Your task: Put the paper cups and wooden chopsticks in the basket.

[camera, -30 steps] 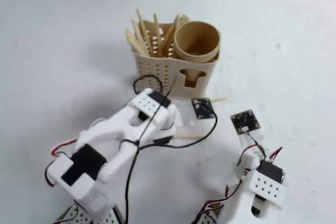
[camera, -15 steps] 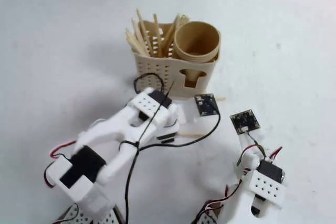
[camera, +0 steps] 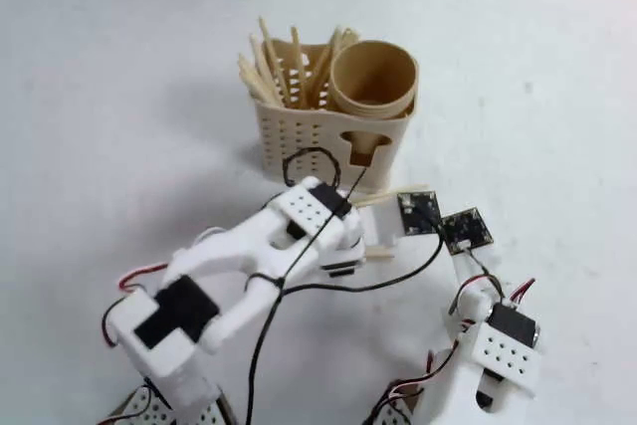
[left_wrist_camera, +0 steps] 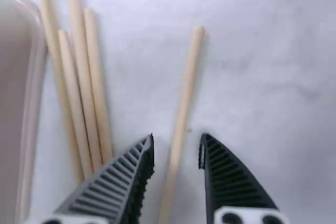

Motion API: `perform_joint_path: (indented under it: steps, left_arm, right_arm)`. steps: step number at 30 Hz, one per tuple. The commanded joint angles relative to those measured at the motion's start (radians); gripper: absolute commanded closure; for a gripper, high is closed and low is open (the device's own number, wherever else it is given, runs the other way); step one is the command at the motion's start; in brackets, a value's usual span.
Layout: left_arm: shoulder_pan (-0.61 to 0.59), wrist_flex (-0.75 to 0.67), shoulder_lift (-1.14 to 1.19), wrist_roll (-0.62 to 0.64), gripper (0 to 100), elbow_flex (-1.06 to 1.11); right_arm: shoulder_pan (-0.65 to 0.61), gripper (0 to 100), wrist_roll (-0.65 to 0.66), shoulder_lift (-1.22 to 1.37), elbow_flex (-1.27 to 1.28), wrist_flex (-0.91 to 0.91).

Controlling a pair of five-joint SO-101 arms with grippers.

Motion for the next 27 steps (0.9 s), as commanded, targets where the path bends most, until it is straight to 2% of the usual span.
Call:
perform_joint_path:
  steps: [1, 3, 7, 13, 16, 23, 27]
  left_arm:
    - [-0.025, 0.031, 0.094, -0.006, 84, -0.115]
    - [-0.025, 0.072, 0.114, -0.008, 86, -0.16]
    - [-0.025, 0.084, 0.117, -0.008, 99, -0.167]
    - [-0.018, 0.101, 0.084, -0.006, 98, -0.178]
    - [-0.016, 0.167, -0.041, -0.006, 98, -0.183]
    - [-0.024, 0.416, -0.472, -0.002, 98, -0.325]
    - [-0.024, 0.456, -0.667, 0.003, 98, -0.431]
  right_arm:
    - [-0.016, 98.1, -0.006, 0.005, 0.002, -0.018]
    - [-0.016, 98.1, -0.006, 0.005, 0.002, -0.018]
    - [-0.016, 98.1, -0.006, 0.005, 0.002, -0.018]
    - [-0.018, 98.1, -0.006, 0.005, 0.002, -0.018]
    - [-0.018, 98.1, -0.006, 0.005, 0.002, -0.018]
    - [-0.018, 98.1, -0.006, 0.005, 0.002, -0.018]
    - [-0.019, 98.1, -0.006, 0.005, 0.002, -0.018]
